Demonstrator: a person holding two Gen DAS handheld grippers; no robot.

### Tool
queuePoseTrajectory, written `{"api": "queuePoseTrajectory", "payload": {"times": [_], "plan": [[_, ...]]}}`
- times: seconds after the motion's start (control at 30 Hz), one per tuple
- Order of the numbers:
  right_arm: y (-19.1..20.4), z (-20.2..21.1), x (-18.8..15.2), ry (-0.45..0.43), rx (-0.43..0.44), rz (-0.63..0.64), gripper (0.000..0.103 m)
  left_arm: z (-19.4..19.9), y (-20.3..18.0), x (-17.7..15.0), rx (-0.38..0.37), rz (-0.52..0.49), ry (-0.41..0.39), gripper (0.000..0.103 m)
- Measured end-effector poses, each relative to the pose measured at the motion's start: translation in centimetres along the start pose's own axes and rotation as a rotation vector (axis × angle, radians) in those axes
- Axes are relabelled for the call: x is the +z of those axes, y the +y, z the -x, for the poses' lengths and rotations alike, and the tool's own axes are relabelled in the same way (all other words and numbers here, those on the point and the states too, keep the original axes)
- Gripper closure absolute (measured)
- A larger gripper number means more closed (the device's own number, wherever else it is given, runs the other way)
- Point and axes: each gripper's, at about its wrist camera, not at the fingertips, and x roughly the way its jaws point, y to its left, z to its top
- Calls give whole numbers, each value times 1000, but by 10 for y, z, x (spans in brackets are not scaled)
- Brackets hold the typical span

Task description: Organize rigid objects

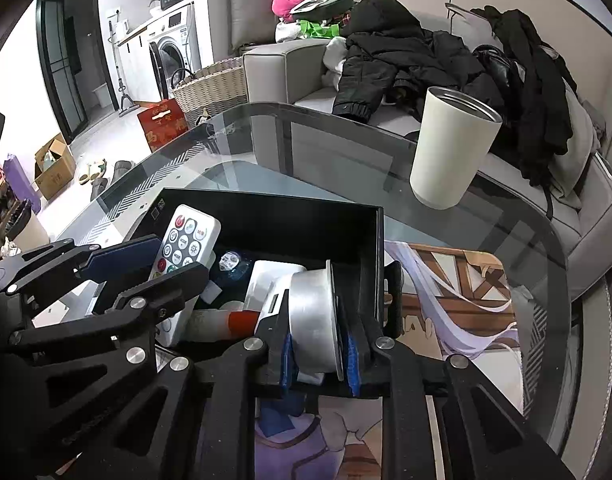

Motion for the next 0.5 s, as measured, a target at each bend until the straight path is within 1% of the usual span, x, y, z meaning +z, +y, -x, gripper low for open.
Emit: {"api": "queuePoseTrajectory", "payload": {"times": [0.13,0.27,0.33,0.5], "plan": [[-2,2,1,0,5,-14,75,4,-1,-1,10,-9,-19,64],[-2,6,1,-6,26,-30,74,10,-1,0,15,-9,-42,64],[-1,9,1,-14,31,-32,74,13,0,0,19,-4,-57,62],[-2,20,2,-43,53,-46,74,30,5,-2,34,31,-119,50]]}}
